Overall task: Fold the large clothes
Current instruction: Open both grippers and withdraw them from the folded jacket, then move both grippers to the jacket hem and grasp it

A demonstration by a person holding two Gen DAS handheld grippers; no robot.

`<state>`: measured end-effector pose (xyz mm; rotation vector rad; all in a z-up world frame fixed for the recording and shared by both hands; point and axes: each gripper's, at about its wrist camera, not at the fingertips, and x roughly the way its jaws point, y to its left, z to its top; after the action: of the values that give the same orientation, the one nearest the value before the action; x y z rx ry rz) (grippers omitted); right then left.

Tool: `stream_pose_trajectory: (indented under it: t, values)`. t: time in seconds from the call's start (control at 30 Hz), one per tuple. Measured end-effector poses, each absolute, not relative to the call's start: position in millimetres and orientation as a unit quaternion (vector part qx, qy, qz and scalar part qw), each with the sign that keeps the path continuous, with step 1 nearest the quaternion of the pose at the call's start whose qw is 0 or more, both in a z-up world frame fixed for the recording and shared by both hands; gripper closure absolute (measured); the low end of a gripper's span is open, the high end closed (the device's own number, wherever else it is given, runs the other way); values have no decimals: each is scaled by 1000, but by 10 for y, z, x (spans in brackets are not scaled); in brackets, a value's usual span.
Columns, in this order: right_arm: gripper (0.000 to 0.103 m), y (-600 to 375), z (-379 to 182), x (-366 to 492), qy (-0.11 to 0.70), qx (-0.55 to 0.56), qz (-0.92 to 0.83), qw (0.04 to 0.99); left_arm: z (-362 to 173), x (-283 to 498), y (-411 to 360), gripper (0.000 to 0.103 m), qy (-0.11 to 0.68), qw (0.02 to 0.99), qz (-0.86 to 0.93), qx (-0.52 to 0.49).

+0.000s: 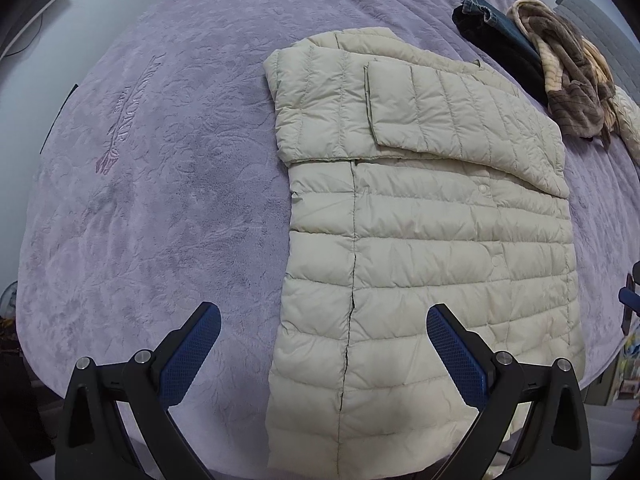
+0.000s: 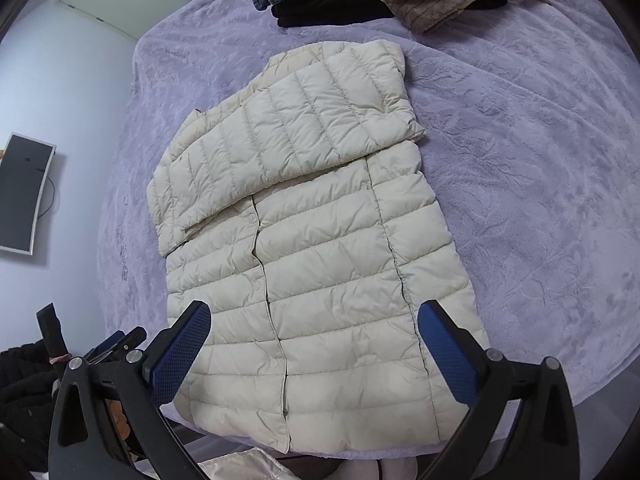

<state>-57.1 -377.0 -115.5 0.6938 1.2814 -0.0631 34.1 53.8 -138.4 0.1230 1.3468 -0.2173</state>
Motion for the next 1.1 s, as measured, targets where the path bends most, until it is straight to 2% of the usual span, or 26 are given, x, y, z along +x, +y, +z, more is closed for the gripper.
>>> stream_pose_trajectory:
  t: [0.5, 0.9, 1.1]
  values:
    - [0, -4194, -1684, -973, 620, 398, -78, 671, -1846, 136, 734, 0, 684, 714, -135, 62]
    - [0, -4393, -2136, -1583, 645, 438, -80, 621, -2219, -118, 1015, 0, 742, 645, -183, -6]
    - [0, -4507, -2368, -1931, 625, 508, -90, 586, -2327, -207, 1142, 0, 757, 626, -183, -42]
